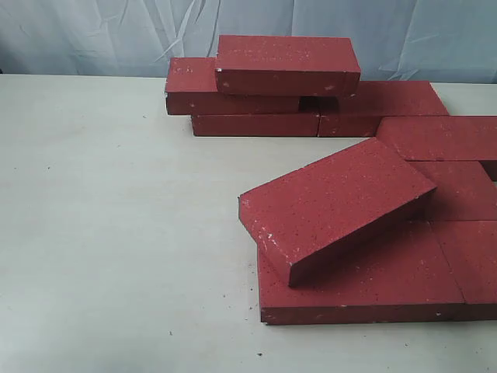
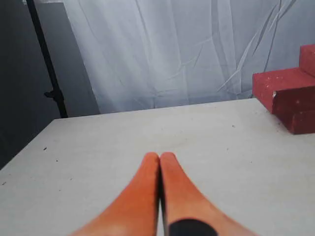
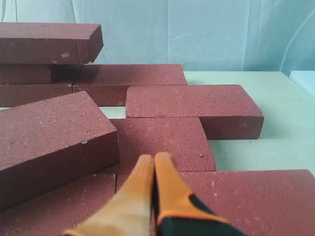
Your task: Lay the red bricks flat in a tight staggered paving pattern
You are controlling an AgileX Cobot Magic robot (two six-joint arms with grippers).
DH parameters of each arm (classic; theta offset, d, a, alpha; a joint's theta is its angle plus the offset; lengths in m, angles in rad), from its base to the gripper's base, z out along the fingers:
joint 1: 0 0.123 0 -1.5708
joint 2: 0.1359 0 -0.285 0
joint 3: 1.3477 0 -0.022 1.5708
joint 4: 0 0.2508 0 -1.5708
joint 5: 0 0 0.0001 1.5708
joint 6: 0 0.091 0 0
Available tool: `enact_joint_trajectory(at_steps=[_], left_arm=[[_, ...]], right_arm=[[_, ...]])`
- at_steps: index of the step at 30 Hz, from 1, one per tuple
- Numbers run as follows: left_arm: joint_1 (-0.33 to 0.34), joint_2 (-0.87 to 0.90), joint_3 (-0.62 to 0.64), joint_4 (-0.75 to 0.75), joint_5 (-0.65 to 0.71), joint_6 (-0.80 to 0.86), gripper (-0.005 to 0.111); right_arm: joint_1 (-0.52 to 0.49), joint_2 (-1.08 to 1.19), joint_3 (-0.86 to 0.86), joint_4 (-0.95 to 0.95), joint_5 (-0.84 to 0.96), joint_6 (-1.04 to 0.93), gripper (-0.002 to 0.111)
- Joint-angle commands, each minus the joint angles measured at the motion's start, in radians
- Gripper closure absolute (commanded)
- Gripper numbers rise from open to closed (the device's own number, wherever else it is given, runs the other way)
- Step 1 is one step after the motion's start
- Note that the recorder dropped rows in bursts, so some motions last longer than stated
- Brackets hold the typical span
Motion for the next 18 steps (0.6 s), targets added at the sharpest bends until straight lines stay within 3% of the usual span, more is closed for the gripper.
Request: enact_joint_trajectory(at_steps=[1, 4, 11, 18], left_arm=[[-0.004, -0.004, 0.004, -0.157, -0.044, -0.005, 0.107], [-0.004, -0.004, 0.004, -0.291, -0.074, -0.005, 0.107], [-0.004, -0.004, 0.004, -0.336, -0.114, -0.005, 0.107], [-0.004, -0.004, 0.004, -0.508, -0.182, -0.005, 0.107]], right_arm=[[-0.003, -0.006, 0.002, -0.013, -0.085, -0.001, 0.109], [-0.003, -0.006, 0.002, -0.013, -0.177, -0.001, 0.109], [-0.003, -0.006, 0.002, 0.21, -0.381, 0.016, 0.109], [-0.003, -0.006, -0.005, 0.23, -0.462, 0.113, 0.109]])
